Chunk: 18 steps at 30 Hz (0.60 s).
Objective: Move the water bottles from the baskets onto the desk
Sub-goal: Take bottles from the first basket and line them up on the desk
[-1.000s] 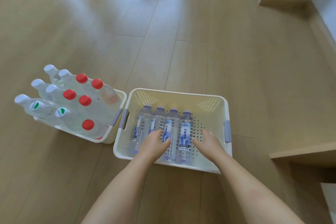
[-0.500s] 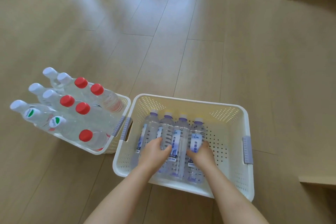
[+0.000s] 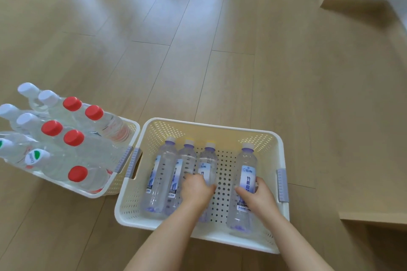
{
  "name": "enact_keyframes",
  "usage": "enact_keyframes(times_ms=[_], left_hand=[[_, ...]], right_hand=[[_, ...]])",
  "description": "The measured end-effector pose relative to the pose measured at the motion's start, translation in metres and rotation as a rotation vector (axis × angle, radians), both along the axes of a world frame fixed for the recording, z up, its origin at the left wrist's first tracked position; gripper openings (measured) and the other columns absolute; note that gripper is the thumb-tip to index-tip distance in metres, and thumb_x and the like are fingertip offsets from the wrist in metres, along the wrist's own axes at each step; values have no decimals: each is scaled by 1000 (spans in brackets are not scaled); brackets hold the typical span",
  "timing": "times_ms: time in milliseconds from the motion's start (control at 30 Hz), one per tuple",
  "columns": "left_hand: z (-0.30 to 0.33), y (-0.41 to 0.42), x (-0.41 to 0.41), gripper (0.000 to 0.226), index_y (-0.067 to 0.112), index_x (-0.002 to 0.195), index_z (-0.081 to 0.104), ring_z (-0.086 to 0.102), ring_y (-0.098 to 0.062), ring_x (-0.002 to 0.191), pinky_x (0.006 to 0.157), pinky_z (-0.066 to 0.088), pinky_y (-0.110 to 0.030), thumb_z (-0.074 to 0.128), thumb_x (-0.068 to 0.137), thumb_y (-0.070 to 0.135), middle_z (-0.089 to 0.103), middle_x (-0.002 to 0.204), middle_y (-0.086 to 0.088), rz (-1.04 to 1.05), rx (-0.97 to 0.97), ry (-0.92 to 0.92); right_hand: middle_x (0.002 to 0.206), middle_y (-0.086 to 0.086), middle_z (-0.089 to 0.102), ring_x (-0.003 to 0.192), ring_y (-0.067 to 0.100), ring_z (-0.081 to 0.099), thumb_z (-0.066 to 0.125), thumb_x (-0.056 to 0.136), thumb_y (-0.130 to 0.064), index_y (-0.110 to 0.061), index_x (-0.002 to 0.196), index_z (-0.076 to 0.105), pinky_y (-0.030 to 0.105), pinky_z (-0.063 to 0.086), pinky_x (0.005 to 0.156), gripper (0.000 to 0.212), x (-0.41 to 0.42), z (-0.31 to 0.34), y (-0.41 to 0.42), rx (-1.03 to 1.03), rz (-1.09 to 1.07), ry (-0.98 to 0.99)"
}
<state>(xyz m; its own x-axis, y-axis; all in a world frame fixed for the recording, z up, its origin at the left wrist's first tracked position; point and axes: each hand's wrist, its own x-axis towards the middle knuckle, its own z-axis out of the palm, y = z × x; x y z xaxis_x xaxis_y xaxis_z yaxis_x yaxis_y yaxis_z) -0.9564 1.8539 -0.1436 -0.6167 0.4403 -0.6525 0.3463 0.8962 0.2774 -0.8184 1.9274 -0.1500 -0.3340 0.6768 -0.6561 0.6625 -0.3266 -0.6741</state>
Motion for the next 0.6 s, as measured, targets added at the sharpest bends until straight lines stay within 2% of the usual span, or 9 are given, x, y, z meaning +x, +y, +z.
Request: enact_keyframes(times_ms=[133,200,267,367,433,500,567,600], left_hand=[[-6,10,4,47,9,117,49,59,-25,98,76,47,-30,62,85,41,60,116,-10,53,119,-126],[-8,15,15,50,9,122,42,57,-25,104,79,47,-31,65,85,32,56,124,-9,144,161,-308],[-12,18,22,55,7,128,37,54,-26,114,83,46,-30,66,85,28,51,130,-9,191,161,-399],[-17,22,20,45,6,124,46,56,-21,102,84,45,-27,64,87,25,56,127,-8,190,158,-450],[-19,22,17,48,4,131,44,55,-22,111,83,42,-23,61,90,23,54,129,-8,198,147,-476],[-22,18,13,60,3,138,37,48,-24,125,94,41,-25,62,90,28,48,137,-9,213,161,-505],[-28,11,11,71,4,143,31,45,-25,129,102,42,-32,64,87,35,42,144,-9,233,183,-537],[-27,8,10,71,4,142,31,45,-25,128,100,43,-31,64,87,36,42,143,-8,245,192,-541]], right_hand=[[89,-2,64,78,13,65,70,81,-27,-26,97,50,34,55,72,26,4,2,0,41,-21,-7],[88,-4,64,77,10,64,70,81,-28,-26,100,50,28,52,64,28,4,2,-1,33,-25,-2],[88,-5,62,76,9,63,69,81,-26,-24,103,50,22,47,58,29,4,1,0,37,-29,1],[88,-5,61,77,10,62,69,82,-24,-21,108,50,21,46,57,32,5,0,0,41,-37,6],[89,-6,61,77,8,62,70,82,-29,-24,109,49,20,45,56,34,5,-1,0,34,-24,2],[89,-8,61,77,6,62,70,82,-31,-26,113,47,18,44,55,39,5,1,-1,34,-13,-6],[91,-8,62,78,6,62,71,80,-32,-25,124,46,19,46,58,50,5,1,-2,39,-1,-10],[93,-8,63,80,6,63,72,79,-33,-24,128,45,21,49,61,56,6,2,-3,38,9,-5]])
